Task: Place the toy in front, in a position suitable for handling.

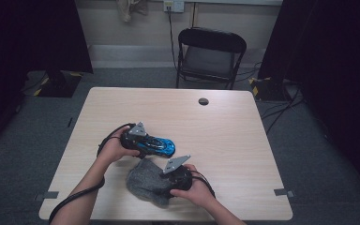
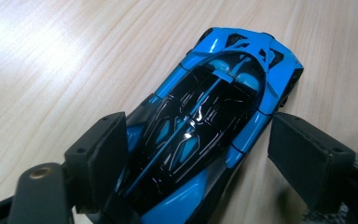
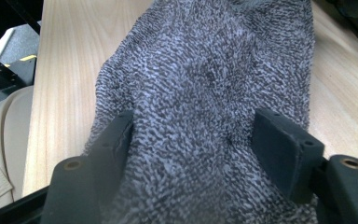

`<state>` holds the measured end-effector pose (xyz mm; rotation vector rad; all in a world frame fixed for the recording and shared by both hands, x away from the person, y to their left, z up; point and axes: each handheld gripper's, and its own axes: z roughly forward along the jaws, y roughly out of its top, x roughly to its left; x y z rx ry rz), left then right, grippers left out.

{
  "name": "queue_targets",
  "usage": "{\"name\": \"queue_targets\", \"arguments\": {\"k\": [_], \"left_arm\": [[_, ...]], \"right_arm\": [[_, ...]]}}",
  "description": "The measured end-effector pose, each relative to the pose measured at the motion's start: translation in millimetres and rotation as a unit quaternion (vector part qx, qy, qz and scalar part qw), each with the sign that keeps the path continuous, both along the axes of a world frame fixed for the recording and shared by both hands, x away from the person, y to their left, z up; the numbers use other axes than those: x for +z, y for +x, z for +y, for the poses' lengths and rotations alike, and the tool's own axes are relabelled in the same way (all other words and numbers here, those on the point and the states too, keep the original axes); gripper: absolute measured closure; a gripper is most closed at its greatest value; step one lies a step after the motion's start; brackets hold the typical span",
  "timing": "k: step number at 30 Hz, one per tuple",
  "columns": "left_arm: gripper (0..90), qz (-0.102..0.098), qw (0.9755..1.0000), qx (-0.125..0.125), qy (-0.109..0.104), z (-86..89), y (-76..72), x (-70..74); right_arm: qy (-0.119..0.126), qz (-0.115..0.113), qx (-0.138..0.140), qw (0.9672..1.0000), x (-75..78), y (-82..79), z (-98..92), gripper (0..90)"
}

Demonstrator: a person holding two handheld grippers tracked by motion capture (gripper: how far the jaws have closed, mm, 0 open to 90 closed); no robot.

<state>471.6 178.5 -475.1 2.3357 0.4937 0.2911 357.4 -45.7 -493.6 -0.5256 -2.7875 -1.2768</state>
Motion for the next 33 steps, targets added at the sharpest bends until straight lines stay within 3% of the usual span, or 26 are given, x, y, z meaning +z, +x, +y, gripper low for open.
{"name": "queue_targets", "arguments": {"k": [5, 8, 12, 17, 22, 25, 29, 30, 33], "left_arm": [[18.4, 0.010, 0.9999, 0.009, -0.006, 2.2, -2.2, 3.8], [18.4, 0.011, 0.9998, 0.012, -0.008, 6.0, -3.4, 8.2], [18.1, 0.006, 0.9991, 0.027, -0.032, 13.5, -5.2, 15.7], [17.2, 0.001, 0.9982, 0.047, -0.037, 30.6, -4.0, 21.0], [17.3, 0.011, 0.9973, 0.061, -0.038, 43.1, -5.2, 16.2], [19.4, 0.016, 0.9974, 0.061, -0.036, 43.0, -5.2, 11.1], [19.3, 0.024, 0.9976, 0.055, -0.032, 39.3, -5.3, 5.0], [19.3, 0.025, 0.9978, 0.054, -0.029, 38.7, -5.2, 3.7], [19.4, 0.026, 0.9979, 0.056, -0.019, 36.4, -5.0, -2.1]], "right_arm": [[-0.018, -0.005, 0.007, 0.9998, 5.5, -0.5, 2.8, 27.0], [-0.025, -0.027, 0.017, 0.9992, 13.5, -1.5, 5.8, 24.1], [-0.032, -0.041, 0.015, 0.9985, 23.2, -1.3, 13.4, 22.9], [-0.048, -0.044, 0.020, 0.9977, 18.5, 1.0, 24.9, 24.1], [-0.051, -0.031, 0.016, 0.9981, 6.8, 3.6, 25.8, 33.3], [-0.061, -0.036, 0.020, 0.9973, 9.0, 5.5, 24.5, 45.8], [-0.068, -0.031, 0.017, 0.9971, 10.3, 8.7, 22.2, 54.8], [-0.075, -0.028, 0.012, 0.9967, 11.7, 8.8, 21.7, 62.6], [-0.077, -0.027, 0.010, 0.9966, 12.5, 10.0, 21.3, 66.9]]}}
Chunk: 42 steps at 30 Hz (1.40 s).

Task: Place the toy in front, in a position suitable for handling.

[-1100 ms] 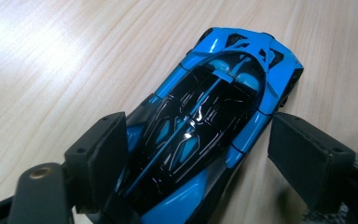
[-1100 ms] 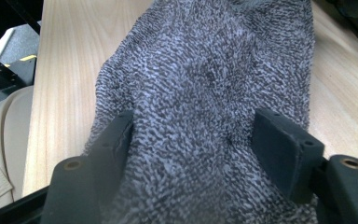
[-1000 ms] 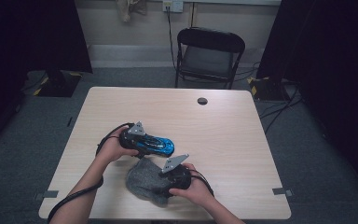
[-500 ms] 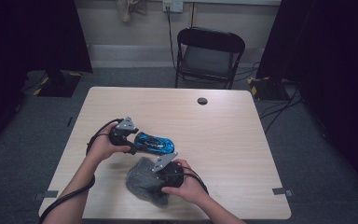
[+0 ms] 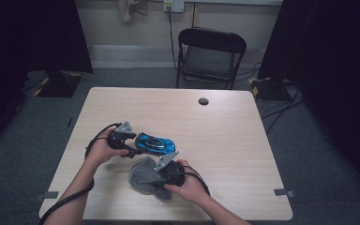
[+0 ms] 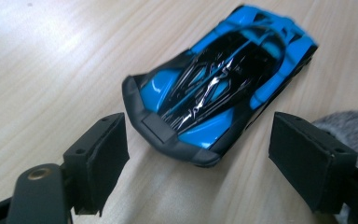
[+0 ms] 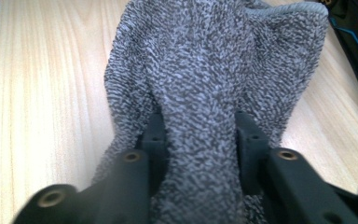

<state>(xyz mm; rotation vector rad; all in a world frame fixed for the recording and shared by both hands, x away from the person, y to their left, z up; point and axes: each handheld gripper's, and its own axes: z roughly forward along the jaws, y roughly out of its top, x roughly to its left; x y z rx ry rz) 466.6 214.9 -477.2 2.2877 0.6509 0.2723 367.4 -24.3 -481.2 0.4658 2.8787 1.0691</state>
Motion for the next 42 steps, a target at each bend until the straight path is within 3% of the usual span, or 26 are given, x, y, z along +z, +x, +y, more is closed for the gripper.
{"name": "queue_targets", "arguments": {"k": [4, 12, 19, 22, 26, 29, 31, 33, 36, 42], "left_arm": [[20.3, 0.007, 0.9999, 0.005, -0.011, -1.0, 0.4, -6.5], [27.7, 0.004, 1.0000, 0.007, 0.004, 0.2, 1.1, -12.9], [35.1, 0.009, 1.0000, 0.003, 0.002, 1.8, 0.3, -14.8], [35.4, 0.011, 0.9999, 0.001, 0.002, 2.1, 0.7, -14.8], [35.4, 0.012, 0.9999, -0.003, 0.000, -0.1, 1.2, -15.1], [35.5, 0.011, 0.9999, -0.004, -0.002, -2.0, 1.2, -15.5], [35.6, 0.010, 0.9999, -0.007, -0.001, -1.7, 1.8, -15.3], [35.4, 0.011, 0.9999, -0.005, 0.000, -1.6, 2.0, -15.4], [34.9, 0.013, 0.9999, -0.004, -0.001, -0.2, 2.7, -15.3], [34.8, 0.013, 0.9999, -0.003, -0.001, -2.2, 2.8, -15.1]], "right_arm": [[0.000, 0.006, 0.001, 1.0000, 1.9, 2.2, -2.9, 73.0], [0.006, 0.002, -0.015, 0.9999, 27.3, 18.6, -19.7, 74.2], [0.018, -0.021, -0.054, 0.9982, 61.8, 48.8, -32.6, 74.8], [0.010, -0.048, -0.075, 0.9959, 71.8, 64.7, -30.3, 74.8], [-0.011, -0.066, -0.096, 0.9931, 68.6, 82.3, -15.6, 74.8], [-0.014, -0.057, -0.106, 0.9927, 60.1, 94.5, 4.8, 74.6], [-0.030, -0.059, -0.107, 0.9920, 52.3, 99.2, 15.9, 74.4], [-0.044, -0.046, -0.107, 0.9922, 39.4, 104.4, 24.9, 74.1], [-0.041, -0.042, -0.103, 0.9929, 35.7, 104.5, 24.8, 73.9], [-0.075, -0.047, -0.097, 0.9914, 38.7, 101.5, 6.5, 73.7]]}}
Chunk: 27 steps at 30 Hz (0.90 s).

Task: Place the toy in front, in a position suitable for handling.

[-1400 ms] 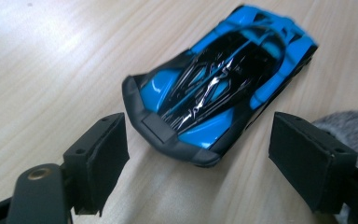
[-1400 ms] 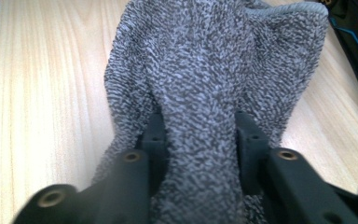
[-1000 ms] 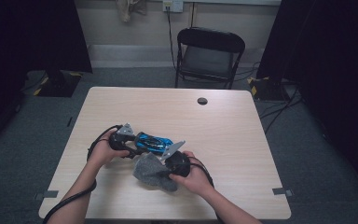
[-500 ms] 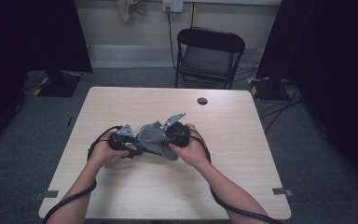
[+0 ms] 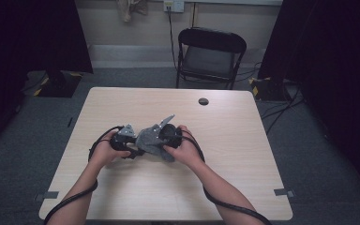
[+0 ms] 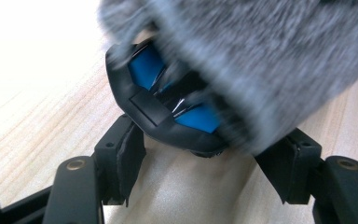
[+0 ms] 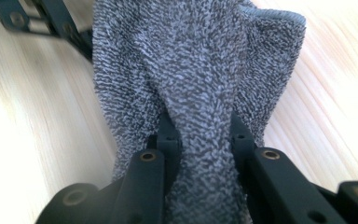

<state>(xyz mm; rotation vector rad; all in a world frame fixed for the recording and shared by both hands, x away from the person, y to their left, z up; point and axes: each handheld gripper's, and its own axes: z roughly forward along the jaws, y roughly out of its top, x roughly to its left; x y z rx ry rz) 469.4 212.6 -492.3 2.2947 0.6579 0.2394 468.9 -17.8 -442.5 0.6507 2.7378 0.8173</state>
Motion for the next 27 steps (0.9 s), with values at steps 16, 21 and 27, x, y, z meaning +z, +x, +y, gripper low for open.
{"name": "queue_targets", "arguments": {"k": [16, 21, 27], "left_arm": [[35.0, -0.006, 1.0000, 0.002, -0.008, 0.8, -2.5, -1.9], [35.3, -0.011, 0.9998, 0.003, -0.015, -0.7, -4.4, -3.4], [35.1, -0.013, 0.9997, 0.004, -0.019, -2.4, -5.2, -4.3]], "right_arm": [[-0.006, 0.017, -0.022, 0.9996, -15.4, -6.8, -42.0, 73.6], [-0.006, 0.020, -0.025, 0.9995, -16.7, -8.0, -46.0, 73.6], [-0.006, 0.023, -0.027, 0.9994, -17.2, -8.6, -51.0, 73.6]]}}
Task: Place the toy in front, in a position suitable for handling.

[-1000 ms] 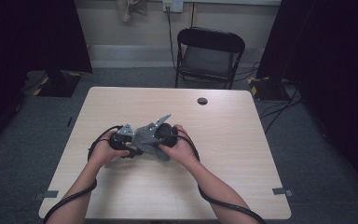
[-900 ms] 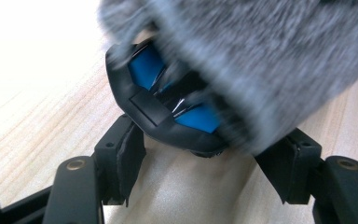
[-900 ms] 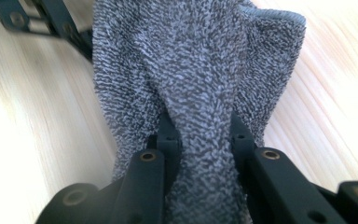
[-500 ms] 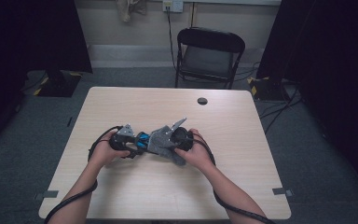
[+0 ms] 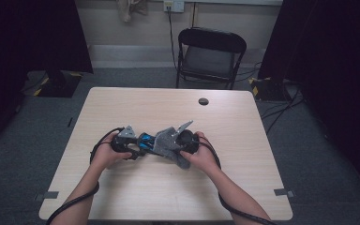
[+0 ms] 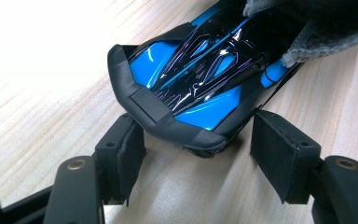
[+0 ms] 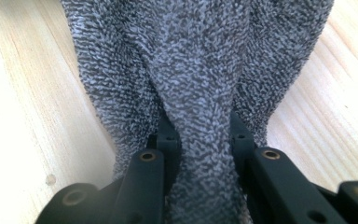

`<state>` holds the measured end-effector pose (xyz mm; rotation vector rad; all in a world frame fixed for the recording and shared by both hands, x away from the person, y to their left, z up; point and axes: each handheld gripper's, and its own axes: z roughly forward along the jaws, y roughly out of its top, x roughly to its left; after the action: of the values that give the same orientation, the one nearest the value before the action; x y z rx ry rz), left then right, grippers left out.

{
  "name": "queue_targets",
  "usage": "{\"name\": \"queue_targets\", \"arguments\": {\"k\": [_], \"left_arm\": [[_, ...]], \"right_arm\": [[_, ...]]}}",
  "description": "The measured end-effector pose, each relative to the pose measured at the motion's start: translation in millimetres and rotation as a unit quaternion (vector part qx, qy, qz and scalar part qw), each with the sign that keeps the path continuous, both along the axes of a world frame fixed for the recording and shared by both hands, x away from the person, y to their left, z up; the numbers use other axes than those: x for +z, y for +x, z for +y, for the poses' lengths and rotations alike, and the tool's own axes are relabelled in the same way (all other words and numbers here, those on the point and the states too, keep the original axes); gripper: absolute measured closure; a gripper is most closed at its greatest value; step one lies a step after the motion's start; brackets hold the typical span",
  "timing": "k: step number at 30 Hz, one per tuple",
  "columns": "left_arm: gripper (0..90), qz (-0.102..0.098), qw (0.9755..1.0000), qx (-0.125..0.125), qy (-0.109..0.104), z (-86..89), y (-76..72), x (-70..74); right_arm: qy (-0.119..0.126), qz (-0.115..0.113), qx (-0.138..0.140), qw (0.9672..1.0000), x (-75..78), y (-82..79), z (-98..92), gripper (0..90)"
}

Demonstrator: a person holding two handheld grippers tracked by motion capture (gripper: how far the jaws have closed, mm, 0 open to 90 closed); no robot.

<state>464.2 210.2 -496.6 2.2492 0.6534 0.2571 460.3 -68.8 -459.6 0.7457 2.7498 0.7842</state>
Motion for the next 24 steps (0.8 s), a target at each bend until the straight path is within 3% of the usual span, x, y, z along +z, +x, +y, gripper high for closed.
{"name": "queue_targets", "arguments": {"k": [15, 24], "left_arm": [[35.1, -0.011, 0.9998, 0.006, -0.016, 2.5, -3.2, -3.7], [35.4, -0.013, 0.9997, 0.008, -0.017, 1.4, -4.6, -4.0]], "right_arm": [[-0.015, 0.010, -0.007, 0.9998, -1.9, 1.0, -14.0, 73.5], [-0.010, 0.022, -0.024, 0.9994, -6.4, -0.7, -27.6, 73.5]]}}
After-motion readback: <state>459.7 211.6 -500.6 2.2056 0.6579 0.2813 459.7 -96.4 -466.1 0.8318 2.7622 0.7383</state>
